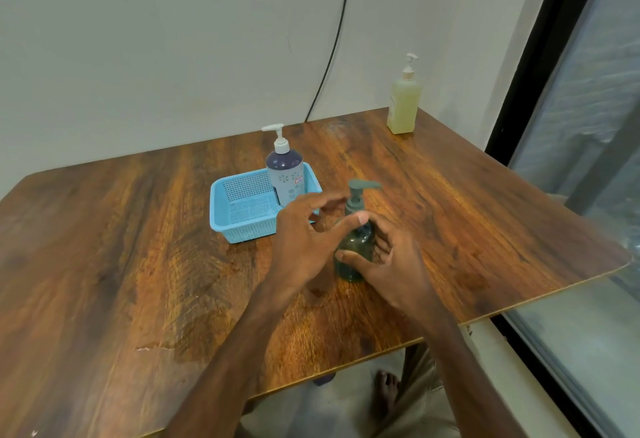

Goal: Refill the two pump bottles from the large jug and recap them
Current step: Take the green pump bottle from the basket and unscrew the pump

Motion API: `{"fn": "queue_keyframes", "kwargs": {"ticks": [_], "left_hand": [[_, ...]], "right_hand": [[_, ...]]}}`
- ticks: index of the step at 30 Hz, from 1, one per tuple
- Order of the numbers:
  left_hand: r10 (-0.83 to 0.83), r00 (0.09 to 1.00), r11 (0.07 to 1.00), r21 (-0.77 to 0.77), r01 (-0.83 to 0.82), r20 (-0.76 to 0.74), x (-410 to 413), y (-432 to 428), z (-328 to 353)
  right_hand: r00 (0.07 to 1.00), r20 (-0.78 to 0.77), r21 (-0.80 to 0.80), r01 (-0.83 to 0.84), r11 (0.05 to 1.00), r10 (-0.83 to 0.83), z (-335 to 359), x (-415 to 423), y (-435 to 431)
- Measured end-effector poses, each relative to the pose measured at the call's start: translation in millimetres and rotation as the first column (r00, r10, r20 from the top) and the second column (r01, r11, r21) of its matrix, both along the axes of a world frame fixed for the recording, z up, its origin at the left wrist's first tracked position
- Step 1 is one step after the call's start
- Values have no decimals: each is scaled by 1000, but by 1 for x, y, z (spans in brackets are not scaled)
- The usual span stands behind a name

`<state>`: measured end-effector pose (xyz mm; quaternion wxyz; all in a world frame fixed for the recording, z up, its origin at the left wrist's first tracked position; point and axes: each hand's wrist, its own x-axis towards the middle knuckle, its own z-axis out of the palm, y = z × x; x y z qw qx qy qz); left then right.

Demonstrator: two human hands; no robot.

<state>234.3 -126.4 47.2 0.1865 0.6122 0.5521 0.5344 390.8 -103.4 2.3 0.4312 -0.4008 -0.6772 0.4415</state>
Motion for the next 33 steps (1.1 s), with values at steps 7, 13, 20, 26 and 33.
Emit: {"fn": "queue_keyframes", "kwargs": {"ticks": [7, 13, 20, 26, 33], "left_hand": [[86, 996, 994, 62, -88, 23, 3, -1, -4], [94, 995, 995, 7, -95, 31, 0, 0, 4], [177, 976, 972, 130, -193, 130, -12, 2, 44], [195, 970, 965, 149, -217, 146, -27, 9, 76], [156, 988, 987, 41, -155, -16, -45, 13, 73]], "right_hand": [[1000, 23, -2, 5, 1000, -5, 1, 0, 0], [1000, 15, -17, 9, 1000, -9, 0, 1, 0], [1000, 28, -27, 14, 1000, -14, 0, 0, 1], [999, 51, -31, 12, 999, -11, -1, 2, 2], [999, 31, -46, 12, 999, -10, 0, 2, 1]]}}
